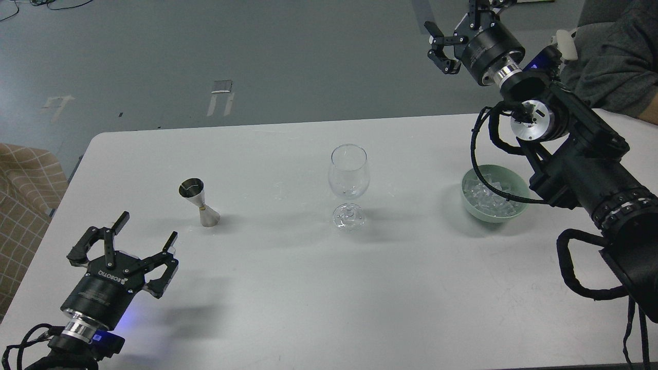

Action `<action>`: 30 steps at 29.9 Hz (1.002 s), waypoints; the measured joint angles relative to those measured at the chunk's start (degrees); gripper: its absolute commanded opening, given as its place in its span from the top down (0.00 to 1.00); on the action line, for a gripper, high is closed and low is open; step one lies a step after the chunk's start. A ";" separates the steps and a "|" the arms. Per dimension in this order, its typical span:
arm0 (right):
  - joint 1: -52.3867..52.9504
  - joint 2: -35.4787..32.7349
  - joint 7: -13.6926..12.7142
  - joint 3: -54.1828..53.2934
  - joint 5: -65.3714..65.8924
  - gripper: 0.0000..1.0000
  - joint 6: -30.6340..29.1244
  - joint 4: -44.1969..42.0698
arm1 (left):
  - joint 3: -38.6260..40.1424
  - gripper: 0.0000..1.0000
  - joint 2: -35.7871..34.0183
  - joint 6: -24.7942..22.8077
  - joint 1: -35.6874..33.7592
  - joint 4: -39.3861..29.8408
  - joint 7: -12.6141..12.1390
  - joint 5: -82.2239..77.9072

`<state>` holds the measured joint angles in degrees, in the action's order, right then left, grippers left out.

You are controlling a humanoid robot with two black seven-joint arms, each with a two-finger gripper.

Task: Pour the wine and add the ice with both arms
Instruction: 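Lower the left gripper toward the silver jigger, then close the left gripper on the silver jigger and lift it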

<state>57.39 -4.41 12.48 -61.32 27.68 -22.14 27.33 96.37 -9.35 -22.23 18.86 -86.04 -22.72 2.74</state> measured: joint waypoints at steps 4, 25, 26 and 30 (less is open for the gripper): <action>-0.06 0.01 0.00 0.07 0.00 0.00 0.00 0.00 | -0.13 0.10 3.89 2.14 -3.37 3.04 -0.17 -2.76; -0.96 0.01 0.00 0.15 0.00 0.00 0.04 0.01 | 0.64 0.07 9.34 3.04 -17.18 18.89 0.14 -8.57; -0.96 0.01 0.00 0.15 0.00 0.00 0.04 0.02 | 0.73 0.07 9.34 3.04 -17.83 19.55 0.14 -8.68; -1.14 0.01 0.00 0.12 0.00 0.00 0.08 0.03 | 0.88 0.07 9.35 3.01 -20.13 21.81 0.28 -8.80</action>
<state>56.25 -4.39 12.48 -61.21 27.69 -22.07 27.37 97.25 0.00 -19.21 -1.27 -64.23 -22.44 -6.05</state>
